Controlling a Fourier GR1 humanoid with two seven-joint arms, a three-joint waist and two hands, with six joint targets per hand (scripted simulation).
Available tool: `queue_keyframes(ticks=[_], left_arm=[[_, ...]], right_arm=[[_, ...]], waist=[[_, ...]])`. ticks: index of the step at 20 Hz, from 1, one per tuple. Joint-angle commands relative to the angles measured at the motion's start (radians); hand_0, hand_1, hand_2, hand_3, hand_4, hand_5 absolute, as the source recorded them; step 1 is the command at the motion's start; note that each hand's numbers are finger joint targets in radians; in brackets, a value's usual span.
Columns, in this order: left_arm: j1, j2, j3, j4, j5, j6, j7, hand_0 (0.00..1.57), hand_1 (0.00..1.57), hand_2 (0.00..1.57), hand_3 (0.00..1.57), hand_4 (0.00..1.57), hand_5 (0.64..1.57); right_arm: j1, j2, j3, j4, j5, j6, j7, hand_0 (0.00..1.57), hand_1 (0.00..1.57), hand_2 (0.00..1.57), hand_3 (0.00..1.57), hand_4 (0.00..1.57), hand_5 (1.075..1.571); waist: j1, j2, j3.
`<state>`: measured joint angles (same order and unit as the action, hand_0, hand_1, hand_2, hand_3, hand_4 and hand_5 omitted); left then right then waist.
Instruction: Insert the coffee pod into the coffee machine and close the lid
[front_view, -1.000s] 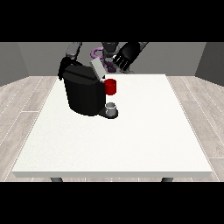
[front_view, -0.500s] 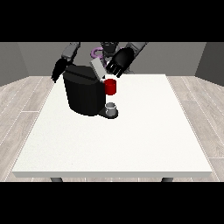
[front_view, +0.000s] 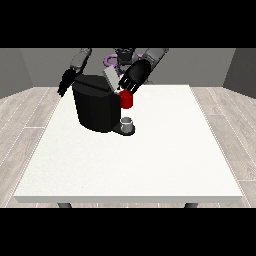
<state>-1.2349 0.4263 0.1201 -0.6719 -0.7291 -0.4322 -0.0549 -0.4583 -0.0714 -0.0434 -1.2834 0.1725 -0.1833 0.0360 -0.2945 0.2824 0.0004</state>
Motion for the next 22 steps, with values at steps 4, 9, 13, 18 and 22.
queue_keyframes(ticks=[4, 9, 13, 18, 22], left_arm=[[0.000, 0.013, 0.001, 0.019, -0.001, -0.022, -0.033, 1.19, 1.19, 1.23, 1.20, 0.44, 1.571], [-0.015, 0.051, 0.010, 0.029, -0.019, 0.022, -0.059, 1.17, 1.17, 1.23, 1.19, 0.42, 1.571], [-0.035, 0.041, 0.007, 0.025, -0.016, 0.010, -0.072, 1.23, 1.23, 1.26, 1.20, 0.41, 1.571], [-0.034, 0.010, 0.001, 0.021, -0.030, 0.040, -0.036, 1.21, 1.21, 1.24, 1.20, 0.35, 1.571], [-0.014, -0.013, 0.007, 0.025, -0.029, 0.083, -0.056, 1.19, 1.19, 1.21, 1.17, 0.36, 1.571]], right_arm=[[0.022, -0.008, -0.014, 0.007, -0.018, 0.015, -0.030, 0.00, 0.00, 0.00, 0.00, 0.04, 1.571], [0.017, -0.006, 0.003, -0.020, 0.001, 0.004, -0.046, 0.00, 0.00, 0.00, 0.00, 0.00, 1.571], [-0.020, -0.025, -0.026, 0.004, -0.016, 0.013, -0.021, 0.00, 0.00, 0.00, 0.00, 0.10, 1.571], [0.015, -0.028, -0.035, 0.037, -0.026, 0.025, -0.052, 0.00, 0.00, 0.00, 0.00, 0.00, 1.571], [0.014, 0.002, -0.019, 0.021, -0.006, -0.015, -0.051, 0.00, 0.00, 0.00, 0.00, 0.00, 1.571]], waist=[[0.002, 0.007, -0.0001], [-0.021, 0.043, -0.0003], [-0.002, 0.046, -0.0003], [-0.005, 0.026, -0.0001], [-0.001, 0.024, -0.0003]])
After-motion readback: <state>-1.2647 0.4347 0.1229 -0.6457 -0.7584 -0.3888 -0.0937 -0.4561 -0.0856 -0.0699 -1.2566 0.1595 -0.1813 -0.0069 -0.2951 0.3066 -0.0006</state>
